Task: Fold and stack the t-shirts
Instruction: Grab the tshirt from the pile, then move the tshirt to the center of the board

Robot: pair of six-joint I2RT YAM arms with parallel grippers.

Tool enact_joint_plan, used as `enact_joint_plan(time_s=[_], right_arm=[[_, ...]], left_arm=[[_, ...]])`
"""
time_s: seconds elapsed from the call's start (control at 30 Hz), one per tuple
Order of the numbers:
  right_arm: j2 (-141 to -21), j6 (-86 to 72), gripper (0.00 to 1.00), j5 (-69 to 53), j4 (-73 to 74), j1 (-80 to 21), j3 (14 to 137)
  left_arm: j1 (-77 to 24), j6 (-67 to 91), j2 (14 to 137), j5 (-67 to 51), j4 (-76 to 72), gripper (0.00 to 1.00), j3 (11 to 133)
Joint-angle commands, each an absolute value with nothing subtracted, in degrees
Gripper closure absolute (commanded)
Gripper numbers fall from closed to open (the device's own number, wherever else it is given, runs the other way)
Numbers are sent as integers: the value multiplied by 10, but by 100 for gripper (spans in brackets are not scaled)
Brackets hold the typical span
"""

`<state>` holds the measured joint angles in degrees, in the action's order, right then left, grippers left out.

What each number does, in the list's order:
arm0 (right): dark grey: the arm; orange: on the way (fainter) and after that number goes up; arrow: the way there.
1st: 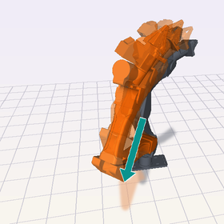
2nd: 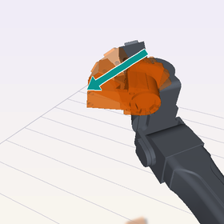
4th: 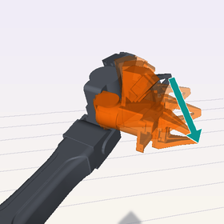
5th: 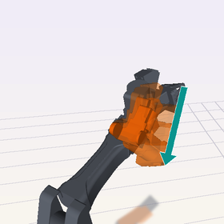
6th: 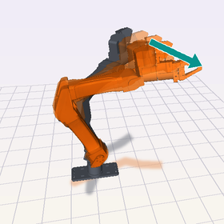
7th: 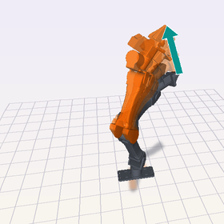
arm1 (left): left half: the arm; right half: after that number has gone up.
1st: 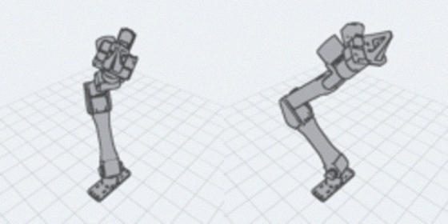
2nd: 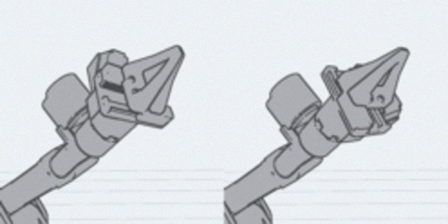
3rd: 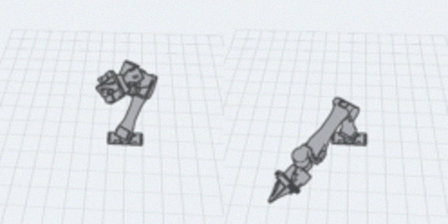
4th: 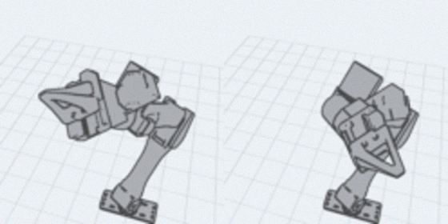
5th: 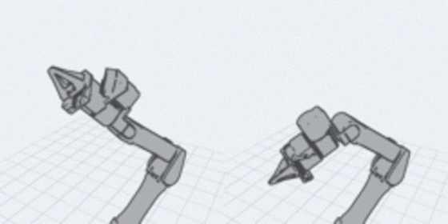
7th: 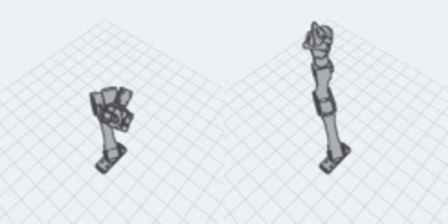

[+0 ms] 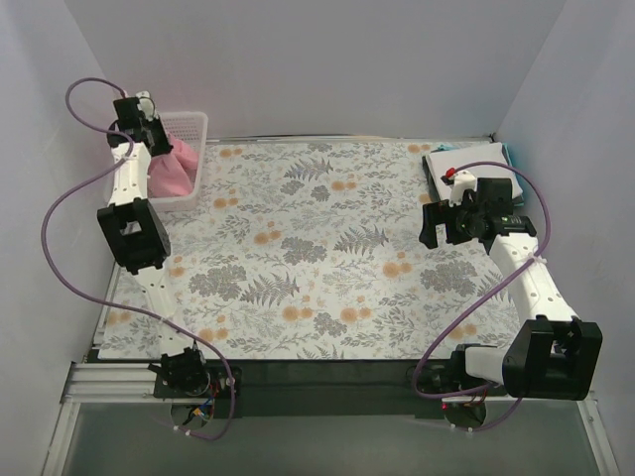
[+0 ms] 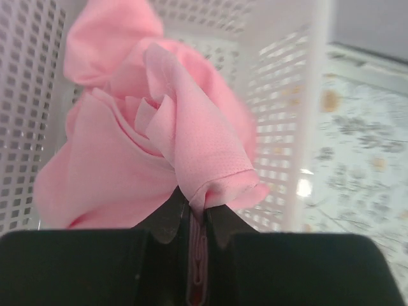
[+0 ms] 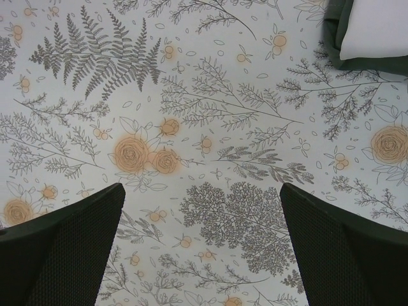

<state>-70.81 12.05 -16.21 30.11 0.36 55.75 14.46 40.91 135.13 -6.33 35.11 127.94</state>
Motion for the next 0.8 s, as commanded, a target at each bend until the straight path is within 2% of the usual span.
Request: enact_joint_plan(time_s=[0.0,0.4,0.63,0.77], right_arm=[[-689,120,2,-183,302,4,580],[-670,115,2,-189,304,4,584],[-664,115,2,-185,305,5,583],[-664,115,2,-180,305,5,583]], left_arm=[[144,413,1189,-153,317,100,1310],[99,540,977,-375,224,100,1258],[-6,554,904,-446,204,100,1131],[-58,549,866,-474,180,100,986]])
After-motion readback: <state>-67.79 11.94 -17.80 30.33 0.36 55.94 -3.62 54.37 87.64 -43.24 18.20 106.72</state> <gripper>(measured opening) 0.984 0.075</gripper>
